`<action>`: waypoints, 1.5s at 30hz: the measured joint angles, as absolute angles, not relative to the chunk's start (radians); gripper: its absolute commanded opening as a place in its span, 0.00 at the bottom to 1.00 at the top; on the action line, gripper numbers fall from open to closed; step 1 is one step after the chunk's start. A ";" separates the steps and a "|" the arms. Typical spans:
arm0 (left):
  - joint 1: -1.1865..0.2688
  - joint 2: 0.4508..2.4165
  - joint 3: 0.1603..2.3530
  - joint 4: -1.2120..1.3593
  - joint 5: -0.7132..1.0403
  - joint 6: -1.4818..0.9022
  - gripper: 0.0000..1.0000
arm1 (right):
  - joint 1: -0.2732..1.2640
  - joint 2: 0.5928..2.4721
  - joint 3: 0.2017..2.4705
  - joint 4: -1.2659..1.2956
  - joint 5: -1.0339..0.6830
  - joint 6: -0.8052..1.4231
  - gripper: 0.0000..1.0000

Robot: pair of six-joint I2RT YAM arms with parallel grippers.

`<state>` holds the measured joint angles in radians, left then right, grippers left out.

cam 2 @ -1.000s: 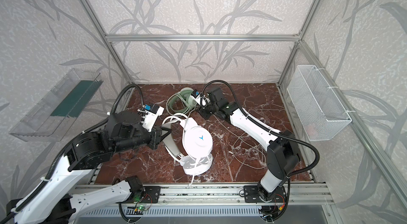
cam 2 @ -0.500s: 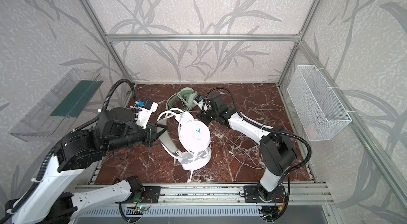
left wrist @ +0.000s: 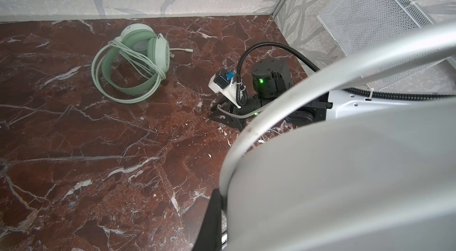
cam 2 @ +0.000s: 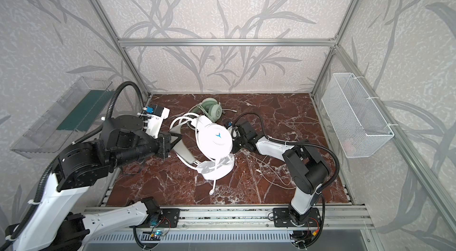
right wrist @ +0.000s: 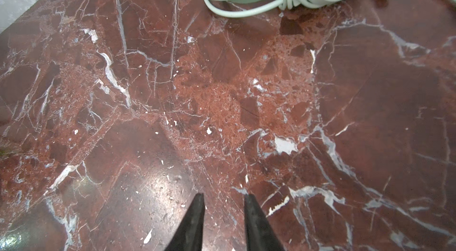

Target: Wrap the headphones

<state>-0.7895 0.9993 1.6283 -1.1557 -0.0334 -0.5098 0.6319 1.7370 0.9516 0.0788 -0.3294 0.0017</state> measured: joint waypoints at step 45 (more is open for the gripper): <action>-0.260 1.313 1.460 -1.117 0.072 -0.578 0.00 | 1.327 1.116 0.856 -0.406 0.062 -0.104 0.00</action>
<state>-0.2600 1.3132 1.4601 -1.1168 0.0723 -0.5781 1.3270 1.1160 0.8562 -0.4065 0.0624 -0.1040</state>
